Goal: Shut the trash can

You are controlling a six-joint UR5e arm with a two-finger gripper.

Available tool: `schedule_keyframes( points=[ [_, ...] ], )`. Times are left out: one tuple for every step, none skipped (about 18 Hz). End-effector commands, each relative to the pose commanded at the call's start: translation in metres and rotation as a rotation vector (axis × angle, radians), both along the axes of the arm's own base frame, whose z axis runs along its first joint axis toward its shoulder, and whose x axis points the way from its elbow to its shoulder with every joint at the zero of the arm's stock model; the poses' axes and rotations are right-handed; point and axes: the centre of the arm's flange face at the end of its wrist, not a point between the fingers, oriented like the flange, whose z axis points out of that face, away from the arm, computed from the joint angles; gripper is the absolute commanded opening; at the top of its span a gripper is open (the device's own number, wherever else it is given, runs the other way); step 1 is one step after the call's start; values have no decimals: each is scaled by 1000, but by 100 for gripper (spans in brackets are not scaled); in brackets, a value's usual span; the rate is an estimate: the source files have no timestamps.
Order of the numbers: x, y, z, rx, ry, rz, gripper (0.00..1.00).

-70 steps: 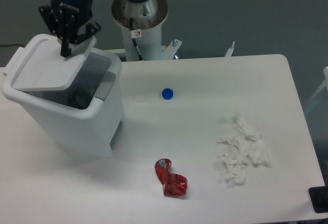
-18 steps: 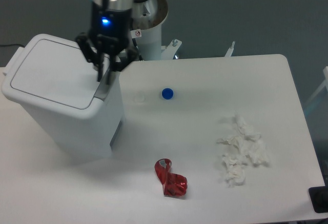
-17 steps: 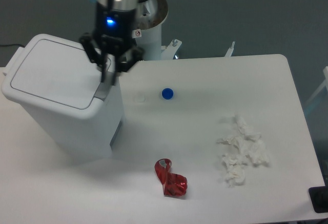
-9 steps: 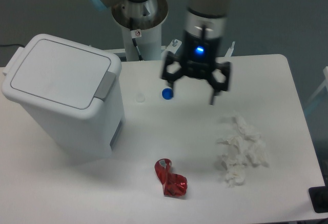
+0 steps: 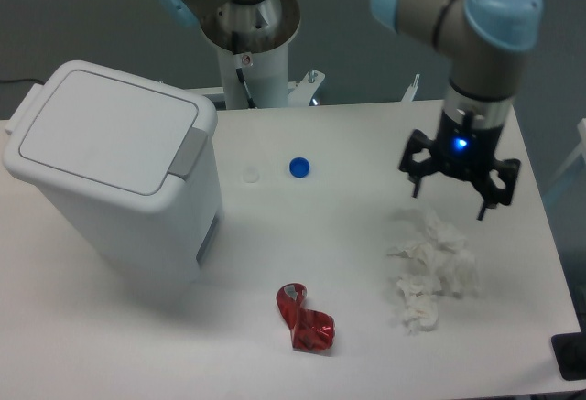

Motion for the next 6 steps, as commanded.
schedule_keyframes(
  points=[
    [-7,0,-9,-41,8,-24,100],
    [-13,0,-15,-74,14,-26,100],
    [-17,3,-18,-85,19,-29,100],
    [-20,4,-20,-85,19,-29,100],
    [-23,4,-21,-85,19,-27,100],
    [-23,4,-22,-87,16,-29,100]
  ],
)
